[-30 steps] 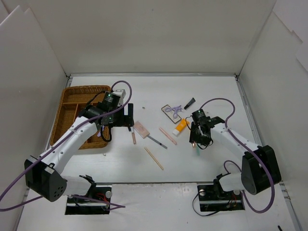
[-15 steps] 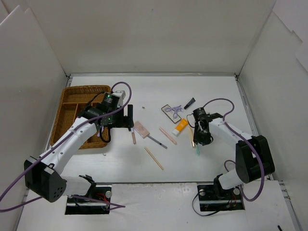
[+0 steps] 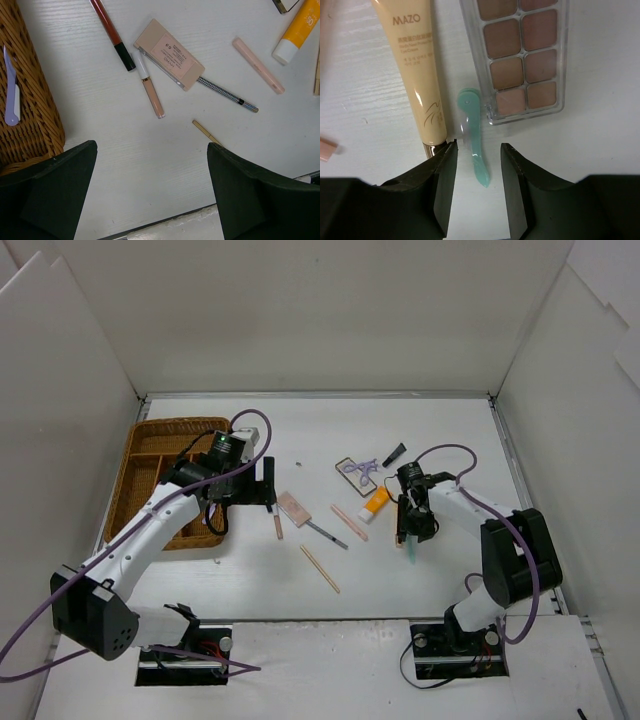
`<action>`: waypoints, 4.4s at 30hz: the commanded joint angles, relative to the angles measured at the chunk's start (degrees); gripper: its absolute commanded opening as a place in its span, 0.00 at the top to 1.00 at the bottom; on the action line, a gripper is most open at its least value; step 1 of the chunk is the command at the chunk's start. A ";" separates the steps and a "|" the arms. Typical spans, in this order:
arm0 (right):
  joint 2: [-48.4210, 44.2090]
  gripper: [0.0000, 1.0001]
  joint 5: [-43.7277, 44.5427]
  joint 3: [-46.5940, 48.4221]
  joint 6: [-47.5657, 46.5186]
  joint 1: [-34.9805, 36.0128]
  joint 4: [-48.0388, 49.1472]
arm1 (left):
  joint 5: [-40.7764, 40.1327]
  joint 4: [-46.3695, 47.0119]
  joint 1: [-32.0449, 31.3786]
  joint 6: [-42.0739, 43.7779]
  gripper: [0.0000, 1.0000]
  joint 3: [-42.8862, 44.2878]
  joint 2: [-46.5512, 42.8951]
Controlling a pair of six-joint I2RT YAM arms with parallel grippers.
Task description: Organize the makeup
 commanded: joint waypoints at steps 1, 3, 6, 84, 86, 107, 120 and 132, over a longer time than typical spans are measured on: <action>-0.02 0.63 -0.89 2.12 -2.06 -0.05 -0.11 | 0.36 1.71 0.38 1.11 0.13 1.17 -1.48; 0.68 0.62 -0.98 2.38 -2.41 -0.13 -0.11 | 0.36 1.71 0.91 1.11 0.13 1.25 -1.40; 2.17 0.62 -2.03 2.91 -3.12 0.04 -0.20 | 0.71 1.71 0.91 1.02 0.13 1.34 -1.13; -28.06 0.31 -10.66 12.58 -10.59 22.54 8.33 | 19.26 22.92 -15.63 -14.46 1.00 9.25 8.98; -29.02 0.27 -9.60 12.05 -10.59 22.54 8.33 | 16.98 19.21 -13.87 -10.44 1.00 9.43 7.05; -31.49 0.21 -3.71 7.13 -11.29 20.78 6.57 | -5.00 -17.28 20.68 16.66 1.00 18.57 14.77; -31.22 0.21 -0.37 6.95 -9.45 18.50 5.87 | -9.31 -17.01 21.39 15.52 0.39 22.69 25.67; -16.22 0.54 1.75 15.21 -3.65 4.81 2.97 | -1.76 -9.55 17.35 8.67 0.16 15.41 8.03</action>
